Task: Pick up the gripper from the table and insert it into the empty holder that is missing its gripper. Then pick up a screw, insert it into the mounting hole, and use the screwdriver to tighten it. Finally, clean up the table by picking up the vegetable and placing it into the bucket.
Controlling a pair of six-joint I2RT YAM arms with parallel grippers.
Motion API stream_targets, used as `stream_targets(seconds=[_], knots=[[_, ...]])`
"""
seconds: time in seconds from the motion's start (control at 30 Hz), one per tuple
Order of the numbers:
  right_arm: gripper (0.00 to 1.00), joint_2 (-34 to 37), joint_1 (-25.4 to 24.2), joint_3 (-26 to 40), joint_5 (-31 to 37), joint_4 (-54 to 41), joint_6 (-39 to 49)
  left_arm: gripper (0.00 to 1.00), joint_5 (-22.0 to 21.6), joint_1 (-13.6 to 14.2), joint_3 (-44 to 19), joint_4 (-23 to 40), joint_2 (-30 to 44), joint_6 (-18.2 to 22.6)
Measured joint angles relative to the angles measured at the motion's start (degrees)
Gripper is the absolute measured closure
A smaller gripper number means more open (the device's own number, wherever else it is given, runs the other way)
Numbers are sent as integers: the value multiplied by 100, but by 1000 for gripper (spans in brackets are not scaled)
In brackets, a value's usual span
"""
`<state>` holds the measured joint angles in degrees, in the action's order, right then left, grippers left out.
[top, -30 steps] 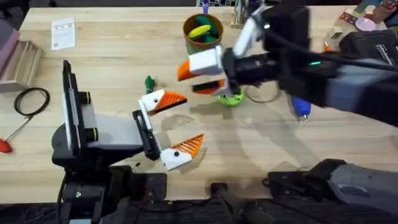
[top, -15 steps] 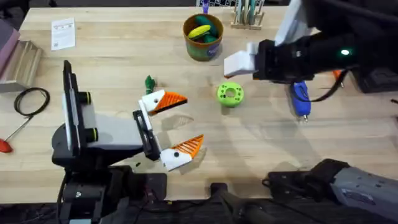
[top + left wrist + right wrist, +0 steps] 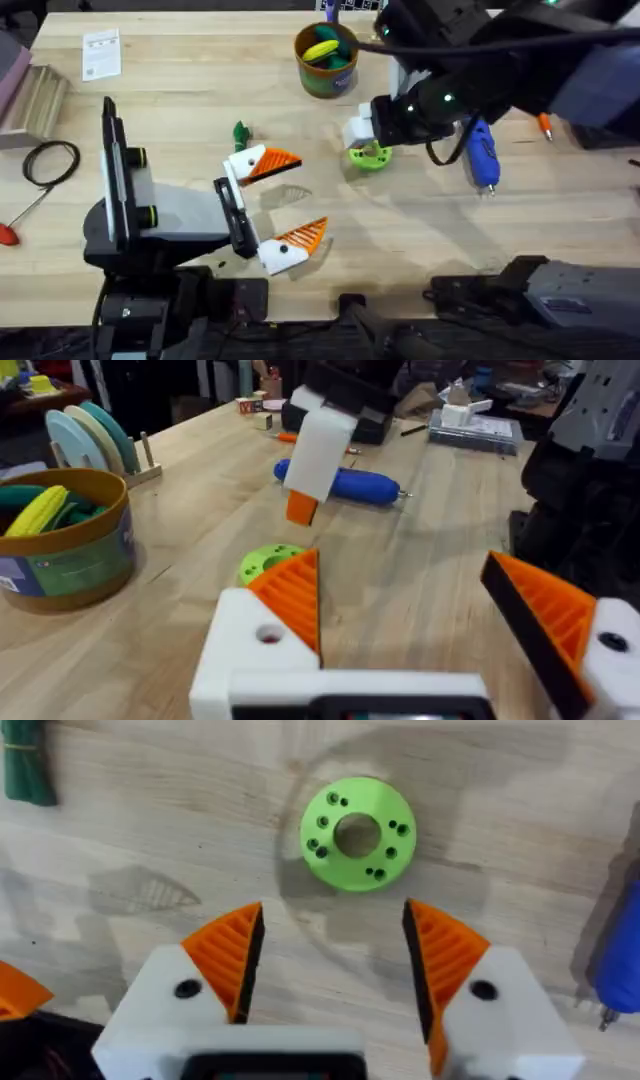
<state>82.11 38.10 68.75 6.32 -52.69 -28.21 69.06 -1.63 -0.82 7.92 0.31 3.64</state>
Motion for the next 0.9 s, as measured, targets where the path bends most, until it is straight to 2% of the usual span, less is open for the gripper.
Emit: stream_targets(seconds=[0.27, 0.57, 0.9], knots=[[202, 142, 42, 21, 127, 42, 0, 15, 0, 0, 0, 0, -2, 0], [205, 972, 175, 52, 287, 76, 2, 15, 0, 0, 0, 0, -1, 0], [258, 1322, 188, 52, 311, 474, -10, 15, 0, 0, 0, 0, -1, 0]])
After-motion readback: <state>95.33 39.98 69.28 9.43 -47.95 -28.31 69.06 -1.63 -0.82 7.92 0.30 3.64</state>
